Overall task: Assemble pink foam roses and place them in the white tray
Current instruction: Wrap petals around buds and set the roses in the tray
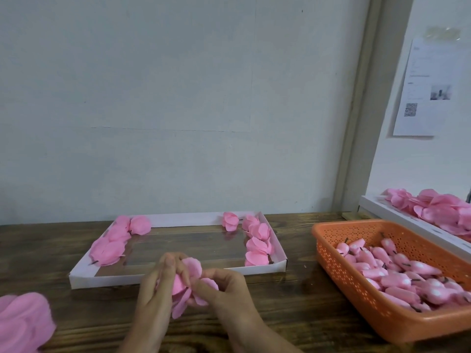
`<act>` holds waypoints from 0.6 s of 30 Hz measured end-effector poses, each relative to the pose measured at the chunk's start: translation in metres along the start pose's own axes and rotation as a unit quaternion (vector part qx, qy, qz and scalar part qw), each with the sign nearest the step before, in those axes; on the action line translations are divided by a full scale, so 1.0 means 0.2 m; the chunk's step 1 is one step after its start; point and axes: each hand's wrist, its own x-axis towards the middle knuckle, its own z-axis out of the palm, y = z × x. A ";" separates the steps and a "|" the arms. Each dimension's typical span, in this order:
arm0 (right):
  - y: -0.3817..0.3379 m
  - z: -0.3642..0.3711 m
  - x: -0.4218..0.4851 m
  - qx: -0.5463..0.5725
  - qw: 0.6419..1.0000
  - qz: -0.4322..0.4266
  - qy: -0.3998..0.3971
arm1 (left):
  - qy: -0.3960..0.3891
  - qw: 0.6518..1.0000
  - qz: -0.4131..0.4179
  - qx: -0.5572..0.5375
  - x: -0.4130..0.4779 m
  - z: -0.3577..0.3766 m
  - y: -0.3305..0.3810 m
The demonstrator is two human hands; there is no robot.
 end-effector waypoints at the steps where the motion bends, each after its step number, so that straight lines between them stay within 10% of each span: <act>1: 0.00 0.00 0.00 -0.009 1.000 0.000 0.011 | -0.011 1.000 0.007 0.006 0.00 0.00 0.00; 18: -0.01 0.04 0.00 -0.019 0.999 -0.011 0.043 | -0.049 0.996 0.074 0.008 -0.01 0.01 0.01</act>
